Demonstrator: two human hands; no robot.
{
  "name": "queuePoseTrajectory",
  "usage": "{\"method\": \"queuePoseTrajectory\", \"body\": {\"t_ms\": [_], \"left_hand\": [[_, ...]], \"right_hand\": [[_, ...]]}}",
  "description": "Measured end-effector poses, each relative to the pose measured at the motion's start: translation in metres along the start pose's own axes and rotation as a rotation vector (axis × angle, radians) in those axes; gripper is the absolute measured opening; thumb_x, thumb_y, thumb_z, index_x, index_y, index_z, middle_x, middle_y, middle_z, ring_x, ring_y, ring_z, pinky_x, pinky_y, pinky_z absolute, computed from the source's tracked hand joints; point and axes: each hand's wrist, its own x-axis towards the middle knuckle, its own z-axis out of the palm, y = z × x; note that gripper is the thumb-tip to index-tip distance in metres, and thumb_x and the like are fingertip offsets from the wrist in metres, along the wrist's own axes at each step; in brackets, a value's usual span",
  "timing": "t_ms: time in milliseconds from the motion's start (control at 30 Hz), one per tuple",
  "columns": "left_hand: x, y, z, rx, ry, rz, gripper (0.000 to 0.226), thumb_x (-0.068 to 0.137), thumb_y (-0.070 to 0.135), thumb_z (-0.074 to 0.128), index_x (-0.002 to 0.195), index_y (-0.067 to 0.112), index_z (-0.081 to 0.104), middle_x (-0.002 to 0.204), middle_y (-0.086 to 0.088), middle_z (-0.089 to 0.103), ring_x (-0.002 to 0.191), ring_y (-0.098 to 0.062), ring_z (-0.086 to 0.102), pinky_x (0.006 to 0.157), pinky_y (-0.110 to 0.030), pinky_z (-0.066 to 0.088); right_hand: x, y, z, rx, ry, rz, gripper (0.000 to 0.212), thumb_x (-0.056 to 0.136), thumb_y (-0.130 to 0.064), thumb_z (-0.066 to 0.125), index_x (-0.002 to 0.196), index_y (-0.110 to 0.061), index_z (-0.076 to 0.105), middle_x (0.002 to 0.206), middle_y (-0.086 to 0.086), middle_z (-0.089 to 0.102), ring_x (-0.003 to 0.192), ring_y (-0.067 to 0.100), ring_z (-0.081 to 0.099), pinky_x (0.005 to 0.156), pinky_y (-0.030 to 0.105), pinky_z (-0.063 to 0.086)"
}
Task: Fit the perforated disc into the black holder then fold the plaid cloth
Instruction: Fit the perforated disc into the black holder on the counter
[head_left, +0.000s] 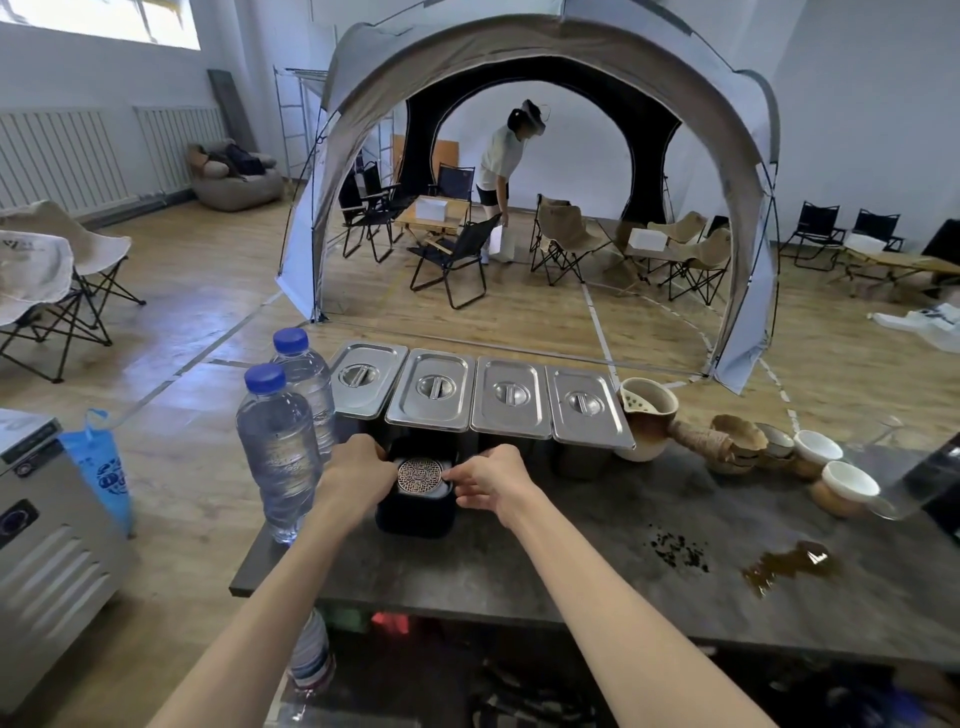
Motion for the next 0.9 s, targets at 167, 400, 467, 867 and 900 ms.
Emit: {"method": "queuePoseTrajectory", "body": {"t_ms": [167, 400, 467, 867, 900], "left_hand": [[-0.005, 0.001, 0.003, 0.007, 0.009, 0.002, 0.023, 0.082, 0.012, 0.057, 0.097, 0.0, 0.069, 0.103, -0.025, 0.066, 0.1, -0.042, 0.061, 0.077, -0.037, 0.045], [0.001, -0.002, 0.006, -0.033, -0.017, -0.036, 0.026, 0.081, 0.019, 0.058, 0.096, 0.0, 0.068, 0.101, -0.024, 0.066, 0.097, -0.042, 0.06, 0.073, -0.035, 0.043], [0.004, -0.003, 0.005, -0.051, -0.031, -0.056, 0.028, 0.08, 0.024, 0.061, 0.094, 0.001, 0.069, 0.101, -0.022, 0.068, 0.096, -0.04, 0.061, 0.073, -0.036, 0.044], [0.009, -0.001, 0.01, -0.042, -0.027, -0.102, 0.033, 0.081, 0.02, 0.063, 0.107, 0.001, 0.065, 0.111, -0.023, 0.066, 0.104, -0.04, 0.061, 0.076, -0.036, 0.043], [0.009, -0.001, 0.01, -0.032, -0.026, -0.099, 0.032, 0.081, 0.02, 0.063, 0.106, 0.001, 0.065, 0.11, -0.023, 0.066, 0.104, -0.04, 0.061, 0.076, -0.036, 0.043]], "right_hand": [[-0.001, -0.001, 0.002, 0.021, 0.01, 0.035, 0.025, 0.068, 0.004, 0.078, 0.073, -0.003, 0.054, 0.069, 0.011, 0.059, 0.051, 0.014, 0.055, 0.046, 0.027, 0.051], [-0.005, 0.001, -0.002, 0.135, -0.058, 0.115, 0.021, 0.07, 0.01, 0.069, 0.073, -0.001, 0.052, 0.066, 0.009, 0.056, 0.053, 0.015, 0.051, 0.051, 0.026, 0.049], [-0.004, 0.001, -0.002, 0.138, -0.059, 0.118, 0.021, 0.07, 0.011, 0.069, 0.073, -0.002, 0.052, 0.065, 0.009, 0.056, 0.053, 0.015, 0.051, 0.05, 0.025, 0.049], [-0.002, -0.001, 0.0, 0.084, -0.046, 0.093, 0.021, 0.066, 0.009, 0.071, 0.079, 0.0, 0.056, 0.061, 0.008, 0.057, 0.049, 0.015, 0.053, 0.046, 0.026, 0.048], [-0.003, -0.002, 0.0, 0.071, -0.056, 0.091, 0.022, 0.067, 0.008, 0.071, 0.081, 0.0, 0.057, 0.062, 0.008, 0.057, 0.05, 0.015, 0.053, 0.046, 0.026, 0.049]]}}
